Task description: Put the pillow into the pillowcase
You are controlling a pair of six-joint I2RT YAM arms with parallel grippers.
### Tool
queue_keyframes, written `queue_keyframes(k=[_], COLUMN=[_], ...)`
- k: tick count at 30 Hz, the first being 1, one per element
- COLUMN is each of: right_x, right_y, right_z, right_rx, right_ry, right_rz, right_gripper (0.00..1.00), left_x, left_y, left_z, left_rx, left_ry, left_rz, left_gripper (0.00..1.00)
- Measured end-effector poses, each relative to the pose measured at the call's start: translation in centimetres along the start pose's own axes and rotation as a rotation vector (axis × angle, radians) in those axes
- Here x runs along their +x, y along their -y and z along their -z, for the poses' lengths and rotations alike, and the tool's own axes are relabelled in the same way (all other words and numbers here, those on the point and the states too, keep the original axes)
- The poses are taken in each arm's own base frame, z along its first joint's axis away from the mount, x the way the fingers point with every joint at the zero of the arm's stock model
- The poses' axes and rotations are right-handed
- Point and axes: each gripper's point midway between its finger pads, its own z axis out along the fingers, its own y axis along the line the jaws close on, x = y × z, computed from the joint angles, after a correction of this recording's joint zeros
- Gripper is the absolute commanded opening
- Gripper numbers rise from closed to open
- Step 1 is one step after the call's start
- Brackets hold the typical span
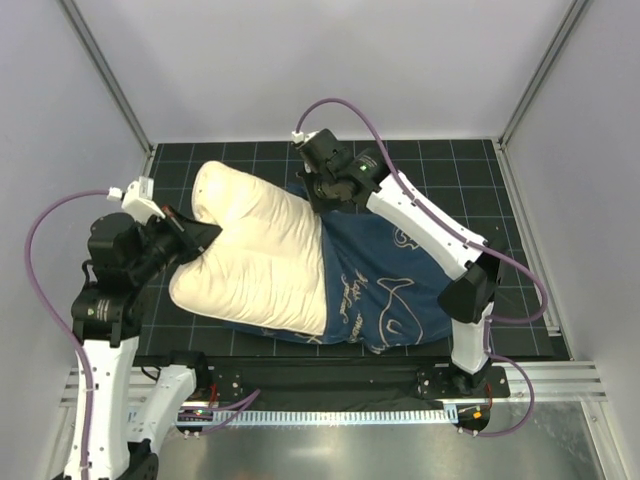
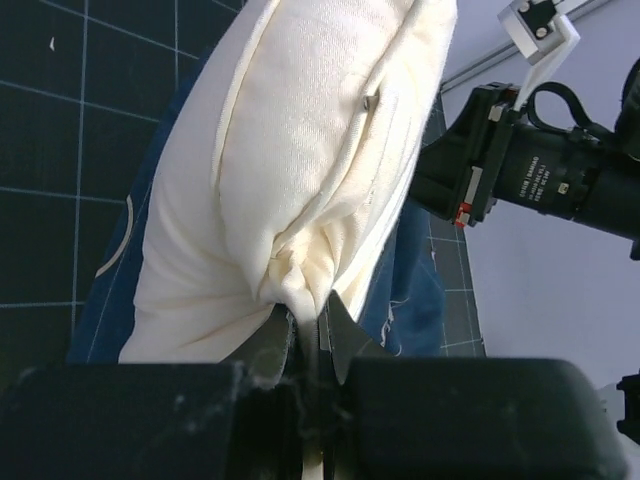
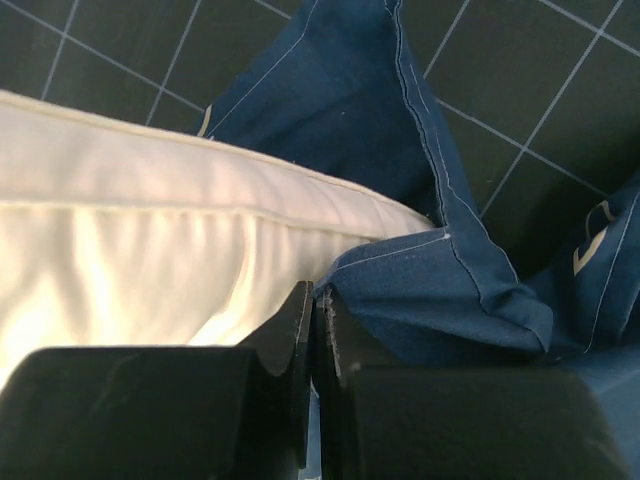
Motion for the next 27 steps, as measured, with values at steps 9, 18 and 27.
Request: queue_keyframes(k=[9,18,27], right_x=[2.2,-1.2,-2.4], right_y=[-0.6,-4.1,-11.8], right_z=[-1.4,4.9,5.2], right_rx=[-0.059,-0.271,-0.439], right_ry=[-0.01,0.172,0.205], right_rz=[-0.018,-0.112,-0.151], right_gripper=[0.91,1.0,1.0], left_x=[2.5,6.2,8.2], left_y=[-3.0,-6.2,-8.4], left_z=[-2.6,-3.2,-1.9], left_rx=[-0.075,-0.118,-0.149], left_ry=[-0.088,-0.115,-0.036], left_rz=[0.051,0.083,0.113], left_gripper=[0.0,0.0,0.0])
